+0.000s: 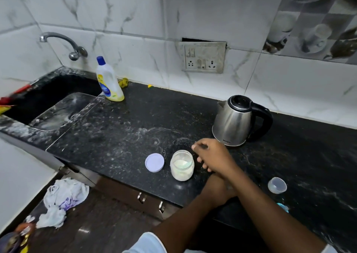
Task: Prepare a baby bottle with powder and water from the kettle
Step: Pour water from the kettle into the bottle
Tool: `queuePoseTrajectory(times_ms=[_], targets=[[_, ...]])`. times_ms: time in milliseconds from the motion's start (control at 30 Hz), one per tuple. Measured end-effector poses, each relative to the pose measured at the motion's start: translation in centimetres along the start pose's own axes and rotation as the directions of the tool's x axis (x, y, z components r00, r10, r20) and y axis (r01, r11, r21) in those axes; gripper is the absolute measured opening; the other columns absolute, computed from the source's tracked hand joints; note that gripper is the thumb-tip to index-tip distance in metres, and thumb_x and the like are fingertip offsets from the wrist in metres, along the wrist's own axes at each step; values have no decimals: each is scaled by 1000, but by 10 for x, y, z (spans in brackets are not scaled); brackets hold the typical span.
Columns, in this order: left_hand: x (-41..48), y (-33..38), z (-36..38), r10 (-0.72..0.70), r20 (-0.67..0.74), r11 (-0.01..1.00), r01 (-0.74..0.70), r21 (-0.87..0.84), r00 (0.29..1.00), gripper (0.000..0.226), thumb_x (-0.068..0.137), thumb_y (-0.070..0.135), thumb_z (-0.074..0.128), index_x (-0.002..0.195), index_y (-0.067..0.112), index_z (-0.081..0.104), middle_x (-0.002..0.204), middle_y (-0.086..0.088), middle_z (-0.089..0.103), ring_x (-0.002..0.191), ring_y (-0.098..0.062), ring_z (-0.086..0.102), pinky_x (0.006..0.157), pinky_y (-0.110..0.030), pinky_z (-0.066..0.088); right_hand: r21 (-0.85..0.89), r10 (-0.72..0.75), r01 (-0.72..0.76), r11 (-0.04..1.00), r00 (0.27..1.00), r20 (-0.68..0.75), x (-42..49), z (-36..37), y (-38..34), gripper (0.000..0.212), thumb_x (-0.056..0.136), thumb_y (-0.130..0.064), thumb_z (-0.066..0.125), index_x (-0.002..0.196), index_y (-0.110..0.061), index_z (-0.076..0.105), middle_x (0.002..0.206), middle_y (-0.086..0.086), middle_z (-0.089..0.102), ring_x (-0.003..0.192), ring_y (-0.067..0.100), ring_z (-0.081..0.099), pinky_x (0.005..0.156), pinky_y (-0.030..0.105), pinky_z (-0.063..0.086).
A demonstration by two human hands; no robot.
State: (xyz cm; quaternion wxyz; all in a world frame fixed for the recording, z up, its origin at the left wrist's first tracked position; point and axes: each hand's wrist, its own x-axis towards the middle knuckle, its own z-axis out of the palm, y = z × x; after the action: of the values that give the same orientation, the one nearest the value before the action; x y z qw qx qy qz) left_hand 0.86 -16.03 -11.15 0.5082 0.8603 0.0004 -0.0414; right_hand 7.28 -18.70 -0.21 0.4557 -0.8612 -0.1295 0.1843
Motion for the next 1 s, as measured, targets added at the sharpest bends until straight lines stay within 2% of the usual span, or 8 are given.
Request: queuePoseTrajectory(times_ms=[100,233,333,400,433,567,767,1000], targets=[[-2,2,-6,16,-35,992,-21,-121,999,40,82,8,89,118,2,72,116,-14,78,109,-23,73,91,-30,54,72,-105,125,990,968,-228,13,-32,6,16,101,-35,67,110,-23,75,74,11,73,47,5,60,47,26,52],[-3,-2,-4,50,-21,991,-52,-122,999,46,74,19,94,115,17,73,110,4,77,98,2,66,87,-11,47,107,-171,280,954,801,-573,32,-95,21,26,104,-23,65,126,-12,71,99,0,70,79,-6,63,77,11,48],[-1,-2,-4,42,0,991,-42,-125,999,45,74,24,93,113,25,72,107,11,77,97,8,67,87,-9,47,25,-176,275,961,680,-712,47,-138,37,27,105,-27,62,124,-10,70,117,1,62,101,16,64,92,19,48],[0,-1,-3,56,-3,993,-56,-100,998,43,75,27,92,113,27,72,106,13,77,100,5,69,87,-12,48,5,-180,268,963,658,-732,58,-159,46,25,106,-29,60,119,-11,71,116,-1,60,106,21,63,91,13,45],[0,1,-2,57,-4,994,-57,-90,998,44,75,28,92,114,27,72,107,14,77,101,3,70,87,-12,49,18,-164,257,966,667,-727,64,-167,51,26,106,-31,58,117,-12,71,115,0,60,107,22,63,90,11,45],[2,0,3,50,4,994,-49,-98,999,45,75,26,91,115,30,72,108,16,77,105,-1,72,94,-25,55,165,-67,235,958,741,-668,88,-185,68,47,108,-43,50,99,-2,70,101,19,71,95,29,64,88,37,50],[4,4,7,32,-16,994,-34,-104,999,47,72,23,92,114,31,73,109,18,77,105,-1,72,91,-17,52,231,12,128,965,852,-524,110,-194,82,58,107,-50,51,61,-15,55,55,-4,54,48,5,51,54,25,42],[6,-3,10,-2,-21,994,0,-110,1000,46,71,25,94,111,32,73,108,15,78,105,-4,73,93,-24,56,318,65,72,945,915,-399,122,-198,108,82,94,-75,46,65,-4,73,53,15,68,54,25,68,74,36,55]])
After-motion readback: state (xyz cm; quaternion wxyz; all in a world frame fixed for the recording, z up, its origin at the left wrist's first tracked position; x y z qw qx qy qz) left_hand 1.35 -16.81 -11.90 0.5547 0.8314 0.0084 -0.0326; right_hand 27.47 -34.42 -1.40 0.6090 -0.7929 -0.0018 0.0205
